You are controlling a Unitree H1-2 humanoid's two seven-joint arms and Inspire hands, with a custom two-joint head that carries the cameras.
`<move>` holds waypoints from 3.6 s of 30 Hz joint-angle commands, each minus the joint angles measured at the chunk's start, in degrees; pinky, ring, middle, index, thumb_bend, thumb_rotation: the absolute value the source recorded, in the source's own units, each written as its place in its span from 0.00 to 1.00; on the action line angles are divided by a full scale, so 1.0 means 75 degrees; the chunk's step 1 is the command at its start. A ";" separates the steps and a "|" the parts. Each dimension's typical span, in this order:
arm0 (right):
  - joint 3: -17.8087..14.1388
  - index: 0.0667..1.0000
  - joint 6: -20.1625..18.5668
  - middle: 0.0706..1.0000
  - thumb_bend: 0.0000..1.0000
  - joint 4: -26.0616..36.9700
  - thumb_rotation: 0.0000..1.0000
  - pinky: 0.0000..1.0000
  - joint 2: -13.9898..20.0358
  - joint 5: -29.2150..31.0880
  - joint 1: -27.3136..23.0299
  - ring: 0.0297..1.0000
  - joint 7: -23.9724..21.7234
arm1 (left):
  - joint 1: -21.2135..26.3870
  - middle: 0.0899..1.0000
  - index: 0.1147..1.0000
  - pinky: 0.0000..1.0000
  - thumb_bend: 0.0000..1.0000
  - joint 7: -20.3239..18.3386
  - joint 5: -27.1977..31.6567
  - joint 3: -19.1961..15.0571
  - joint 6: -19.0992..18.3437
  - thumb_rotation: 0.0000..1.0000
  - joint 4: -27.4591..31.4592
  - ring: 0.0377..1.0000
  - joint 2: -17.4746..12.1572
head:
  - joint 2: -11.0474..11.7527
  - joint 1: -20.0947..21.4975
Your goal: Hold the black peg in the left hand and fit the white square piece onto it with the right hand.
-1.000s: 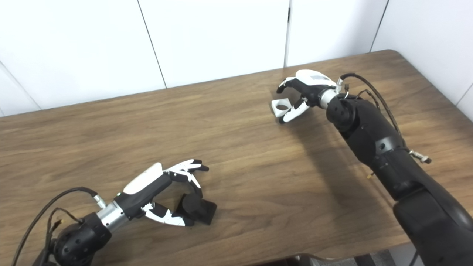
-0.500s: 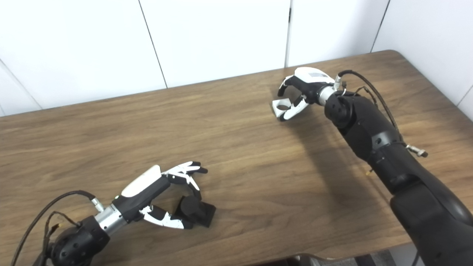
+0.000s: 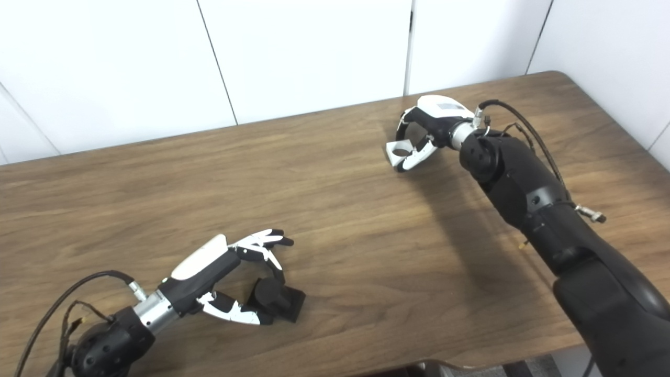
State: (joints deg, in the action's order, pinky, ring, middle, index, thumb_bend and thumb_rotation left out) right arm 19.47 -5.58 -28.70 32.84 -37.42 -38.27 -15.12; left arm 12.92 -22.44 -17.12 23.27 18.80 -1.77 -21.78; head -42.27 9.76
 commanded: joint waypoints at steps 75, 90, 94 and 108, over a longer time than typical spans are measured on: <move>-0.2126 0.44 -0.1076 0.85 0.52 0.5370 0.14 0.86 0.0280 0.1994 0.2086 0.95 -0.0631 | 0.0054 0.89 0.43 0.87 0.52 -0.0602 -0.0258 0.0233 -0.0862 0.07 -0.0177 0.96 -0.0305 | -0.0355 -0.0395; -0.1902 0.44 -0.1545 0.86 0.52 0.7348 0.14 0.84 0.0211 0.2268 0.2324 0.94 -0.1626 | 0.0414 0.88 0.43 0.86 0.52 -0.0393 -0.1034 0.0504 -0.0689 0.08 -0.0520 0.95 -0.0173 | -0.0543 -0.1513; -0.1788 0.44 -0.1568 0.86 0.52 0.7701 0.14 0.83 0.0184 0.2373 0.2382 0.94 -0.1857 | 0.0527 0.88 0.43 0.85 0.52 -0.0325 -0.1280 0.0612 -0.0709 0.08 -0.0664 0.94 -0.0128 | -0.0595 -0.1740; -0.1452 0.44 -0.1454 0.86 0.52 0.8403 0.14 0.83 0.0016 0.2761 0.2361 0.95 -0.2257 | 0.0665 0.87 0.42 0.86 0.52 -0.0392 -0.1346 0.0721 -0.0970 0.08 -0.0726 0.94 -0.0026 | -0.0698 -0.2102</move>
State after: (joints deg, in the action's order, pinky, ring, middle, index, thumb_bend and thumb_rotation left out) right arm 9.01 -17.29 32.21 32.91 -17.12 -18.69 -32.06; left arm 18.81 -22.27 -23.07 27.01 16.44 -4.01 -21.34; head -47.46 -5.98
